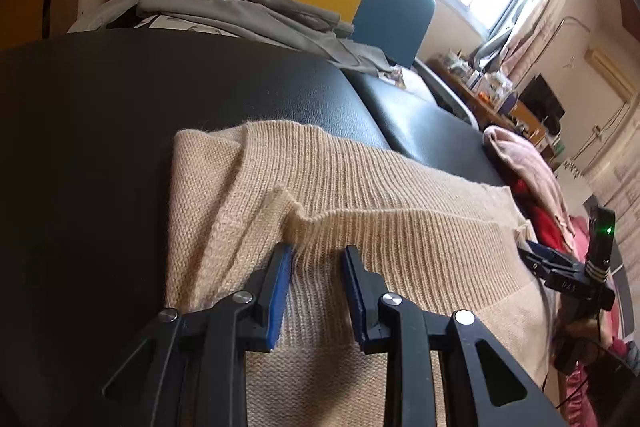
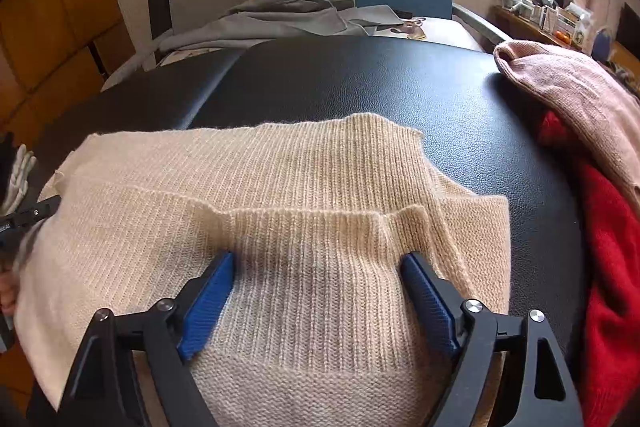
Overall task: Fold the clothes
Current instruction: 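Press the folded sweater flat with both open tools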
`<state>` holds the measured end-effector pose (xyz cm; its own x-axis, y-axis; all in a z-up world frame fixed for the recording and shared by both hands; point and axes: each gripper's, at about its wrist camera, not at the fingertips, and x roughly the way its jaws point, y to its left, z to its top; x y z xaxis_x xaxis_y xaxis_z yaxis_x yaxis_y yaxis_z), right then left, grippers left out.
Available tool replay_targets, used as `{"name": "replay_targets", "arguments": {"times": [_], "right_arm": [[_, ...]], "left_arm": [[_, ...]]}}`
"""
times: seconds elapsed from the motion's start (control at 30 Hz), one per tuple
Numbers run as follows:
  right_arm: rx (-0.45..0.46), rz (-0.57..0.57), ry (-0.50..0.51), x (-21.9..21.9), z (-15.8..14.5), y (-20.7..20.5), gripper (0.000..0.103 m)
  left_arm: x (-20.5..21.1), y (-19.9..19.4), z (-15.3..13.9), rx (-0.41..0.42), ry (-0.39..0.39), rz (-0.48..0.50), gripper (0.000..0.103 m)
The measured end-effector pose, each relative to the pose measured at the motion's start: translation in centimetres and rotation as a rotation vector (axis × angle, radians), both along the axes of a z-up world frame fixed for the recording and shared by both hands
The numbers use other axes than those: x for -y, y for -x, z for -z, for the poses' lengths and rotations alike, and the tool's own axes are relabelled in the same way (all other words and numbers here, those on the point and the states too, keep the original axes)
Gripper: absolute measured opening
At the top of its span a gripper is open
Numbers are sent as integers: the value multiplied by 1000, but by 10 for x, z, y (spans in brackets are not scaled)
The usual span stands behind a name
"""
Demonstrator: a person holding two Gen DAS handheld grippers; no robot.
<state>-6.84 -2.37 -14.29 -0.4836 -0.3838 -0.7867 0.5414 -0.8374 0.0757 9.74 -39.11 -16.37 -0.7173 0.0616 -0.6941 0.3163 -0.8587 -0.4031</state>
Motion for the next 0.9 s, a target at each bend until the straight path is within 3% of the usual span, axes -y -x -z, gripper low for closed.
{"name": "replay_targets", "arguments": {"times": [0.17, 0.27, 0.33, 0.43, 0.63, 0.73, 0.9], "right_arm": [[-26, 10, 8, 1, -1, -2, 86], [-33, 13, 16, 1, -1, -4, 87], [-42, 15, 26, 0, -1, -5, 88], [-53, 18, 35, -1, -1, -7, 88], [-59, 21, 43, -2, -1, -8, 88], [-60, 22, 49, -2, -1, -9, 88], [-58, 20, 53, -4, -2, -7, 88]], "left_arm": [[11, -7, -4, -24, -87, -19, 25], [27, -34, -15, -58, -151, -82, 27], [40, -54, -20, -94, -201, -103, 29], [59, -74, -19, -87, -303, -66, 37], [92, -67, 2, 28, -400, -14, 46], [100, -50, 13, 33, -440, 22, 53], [110, -25, 24, 32, -489, 78, 55]]}}
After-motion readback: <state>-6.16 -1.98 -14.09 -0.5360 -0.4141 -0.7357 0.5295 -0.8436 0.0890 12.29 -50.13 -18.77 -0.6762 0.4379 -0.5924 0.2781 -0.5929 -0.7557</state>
